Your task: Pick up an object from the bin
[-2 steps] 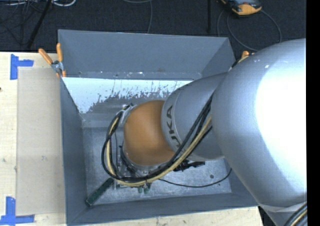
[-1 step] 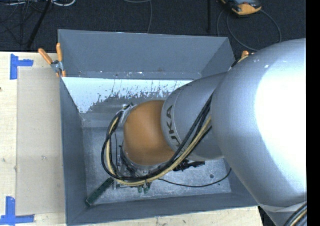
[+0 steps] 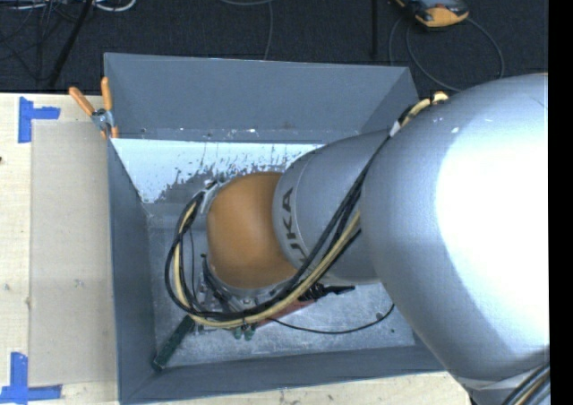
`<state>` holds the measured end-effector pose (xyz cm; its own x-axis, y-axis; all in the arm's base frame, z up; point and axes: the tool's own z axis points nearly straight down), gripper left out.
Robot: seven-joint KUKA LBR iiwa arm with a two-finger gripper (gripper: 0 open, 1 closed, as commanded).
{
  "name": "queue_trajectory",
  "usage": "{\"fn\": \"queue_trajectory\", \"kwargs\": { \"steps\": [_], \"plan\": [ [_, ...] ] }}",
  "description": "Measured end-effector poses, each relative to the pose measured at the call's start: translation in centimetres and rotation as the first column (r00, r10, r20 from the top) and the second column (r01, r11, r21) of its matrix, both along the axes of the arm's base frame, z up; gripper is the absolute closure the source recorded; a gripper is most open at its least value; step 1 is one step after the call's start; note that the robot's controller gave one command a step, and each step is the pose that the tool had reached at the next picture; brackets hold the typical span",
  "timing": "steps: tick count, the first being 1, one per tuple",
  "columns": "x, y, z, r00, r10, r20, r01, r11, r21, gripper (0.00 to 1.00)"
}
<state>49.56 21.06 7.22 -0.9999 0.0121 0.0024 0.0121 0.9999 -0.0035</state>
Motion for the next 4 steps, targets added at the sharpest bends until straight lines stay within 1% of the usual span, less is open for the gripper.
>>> {"fn": "queue_trajectory", "kwargs": {
  "steps": [1, 2, 3, 4],
  "plan": [
    [0.0, 0.9, 0.0, 1.000, -0.004, 0.010, 0.004, 1.000, 0.004, 1.00],
    [-0.1, 1.3, 5.0, 1.000, 0.021, -0.004, -0.021, 1.000, 0.000, 1.00],
    [-1.4, 2.6, 0.4, 1.000, -0.008, 0.000, 0.008, 1.000, 0.003, 0.00],
    [-1.4, 2.6, 0.4, 1.000, -0.012, 0.000, 0.012, 1.000, 0.003, 0.00]
  ]
}}
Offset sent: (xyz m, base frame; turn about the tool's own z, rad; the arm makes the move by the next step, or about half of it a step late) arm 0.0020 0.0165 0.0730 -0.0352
